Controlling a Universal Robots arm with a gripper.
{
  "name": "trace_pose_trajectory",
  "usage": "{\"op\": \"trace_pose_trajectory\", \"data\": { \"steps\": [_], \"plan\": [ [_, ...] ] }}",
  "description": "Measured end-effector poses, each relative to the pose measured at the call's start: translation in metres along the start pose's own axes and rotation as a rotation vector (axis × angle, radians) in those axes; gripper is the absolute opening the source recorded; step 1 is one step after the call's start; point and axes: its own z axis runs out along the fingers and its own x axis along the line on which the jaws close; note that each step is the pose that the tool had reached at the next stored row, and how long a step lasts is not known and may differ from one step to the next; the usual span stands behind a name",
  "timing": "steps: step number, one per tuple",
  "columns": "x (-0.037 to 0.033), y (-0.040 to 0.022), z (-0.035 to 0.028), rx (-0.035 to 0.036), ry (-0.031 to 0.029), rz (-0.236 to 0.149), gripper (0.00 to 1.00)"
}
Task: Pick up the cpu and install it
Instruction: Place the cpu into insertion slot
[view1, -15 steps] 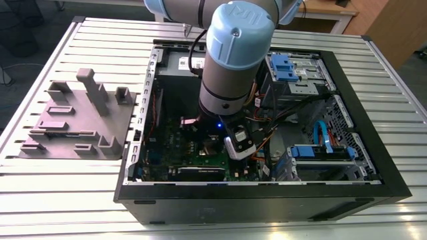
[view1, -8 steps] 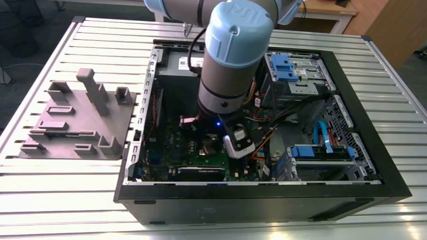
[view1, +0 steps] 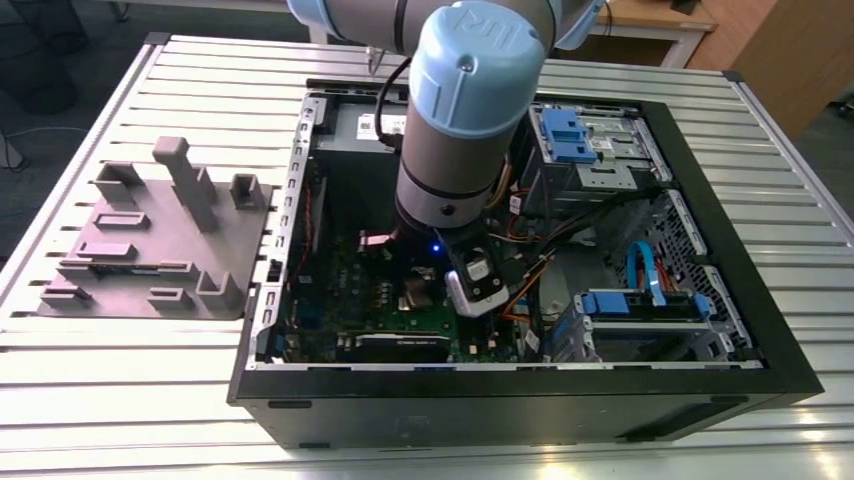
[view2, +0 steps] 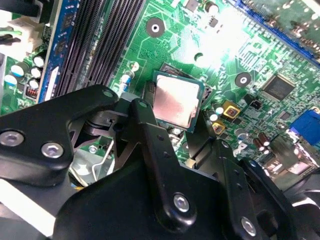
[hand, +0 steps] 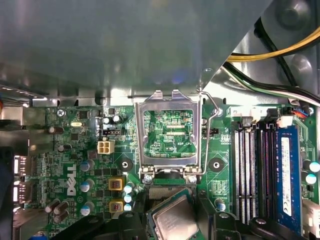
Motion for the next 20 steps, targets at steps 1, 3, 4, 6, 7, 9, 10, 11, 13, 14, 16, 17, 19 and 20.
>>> {"op": "trace_pose_trajectory", "data": {
  "steps": [1,3,4,6,7,9,10,11,13,14,16,17,19,20],
  "plan": [
    [0.0,0.0001,0.0002,-0.0014,-0.0001,0.0,0.51],
    [-0.0001,0.0004,0.0009,-0.0054,-0.0004,0.0,0.51],
    [-0.0001,0.0005,0.0011,-0.0072,-0.0005,0.0,0.51],
    [-0.0001,0.0007,0.0017,-0.0115,-0.0005,-0.001,0.52],
    [-0.0001,0.0007,0.0018,-0.0131,-0.0006,-0.001,0.52],
    [-0.0001,0.0007,0.0018,-0.0169,-0.0003,-0.001,0.58],
    [-0.0001,0.0009,0.0019,-0.0181,-0.0004,-0.001,0.58],
    [-0.0001,0.0009,0.0019,-0.0182,-0.0004,-0.001,0.58],
    [-0.0001,0.0009,0.0006,-0.0177,0.0014,-0.001,0.58],
    [-0.0001,0.0008,-0.0002,-0.0176,0.0022,-0.002,0.58],
    [-0.0001,0.0009,-0.0005,-0.0174,0.0032,-0.013,0.58],
    [-0.0002,0.0008,-0.0005,-0.0166,0.004,-0.025,0.58],
    [-0.0005,0.0008,-0.0005,-0.0154,0.0051,-0.042,0.58],
    [-0.0005,0.0007,-0.0006,-0.0148,0.0055,-0.049,0.58]
  ]
}}
